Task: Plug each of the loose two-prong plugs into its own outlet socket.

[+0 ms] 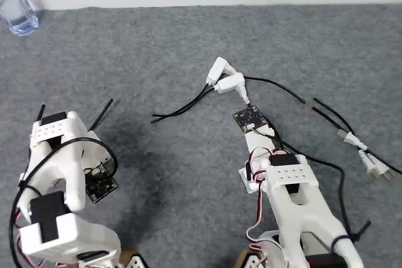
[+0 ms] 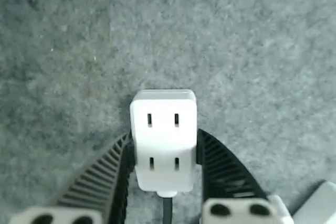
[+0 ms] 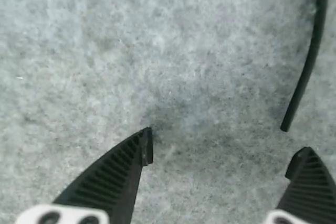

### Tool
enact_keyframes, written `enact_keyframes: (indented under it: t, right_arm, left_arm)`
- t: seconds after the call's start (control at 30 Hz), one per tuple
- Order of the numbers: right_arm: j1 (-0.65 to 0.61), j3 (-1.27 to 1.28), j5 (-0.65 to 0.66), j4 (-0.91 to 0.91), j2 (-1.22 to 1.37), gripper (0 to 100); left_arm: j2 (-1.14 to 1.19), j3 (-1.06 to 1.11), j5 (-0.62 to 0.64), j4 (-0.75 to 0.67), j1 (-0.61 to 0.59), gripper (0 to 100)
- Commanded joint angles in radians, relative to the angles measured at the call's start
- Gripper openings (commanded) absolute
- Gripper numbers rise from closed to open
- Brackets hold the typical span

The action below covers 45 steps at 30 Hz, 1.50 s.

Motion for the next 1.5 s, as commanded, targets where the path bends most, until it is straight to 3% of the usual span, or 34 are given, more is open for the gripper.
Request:
enact_keyframes:
  t: [0.0, 0.2, 0.3, 0.47, 0.57, 0.67, 0.77, 0.93, 1.17, 1.3, 1.47]
  right_arm:
    - [-0.013, -0.005, 0.014, -0.022, -0.025, 39.0]
    - [-0.015, -0.005, 0.011, -0.022, -0.025, 39.0]
    - [-0.015, -0.005, 0.009, -0.022, -0.025, 39.0]
    - [-0.015, -0.005, 0.009, -0.021, -0.025, 39.0]
    - [-0.015, -0.005, 0.008, -0.021, -0.025, 39.0]
    - [-0.015, -0.005, 0.008, -0.021, -0.025, 39.0]
    - [-0.015, -0.003, 0.008, -0.019, -0.025, 39.0]
    - [-0.008, -0.002, 0.009, -0.019, -0.025, 39.0]
    - [0.044, -0.005, -0.005, -0.016, -0.027, 39.0]
    - [0.127, -0.021, -0.072, -0.027, -0.048, 39.0]
    - [0.134, -0.021, -0.077, -0.031, -0.054, 39.0]
  left_arm:
    - [-0.014, -0.028, 0.049, 0.043, 0.037, 1]
    - [-0.155, -0.237, 0.491, 0.37, 0.204, 1]
    - [-0.221, -0.255, 0.681, 0.453, 0.325, 1]
    - [-0.35, -0.237, 1.157, 0.391, 0.537, 1]
    - [-0.431, -0.236, 1.553, 0.25, 0.632, 1]
    - [-0.491, -0.223, 1.935, 0.101, 0.647, 1]
    - [-0.529, -0.147, 2.185, 0.012, 0.647, 1]
    - [-0.534, 0.054, 2.346, -0.166, 0.654, 1]
    - [-0.534, 0.188, 2.389, -0.338, 0.671, 1]
    - [-0.534, 0.219, 2.389, -0.338, 0.784, 1]
    - [-0.532, 0.228, 2.348, -0.336, 0.948, 1]
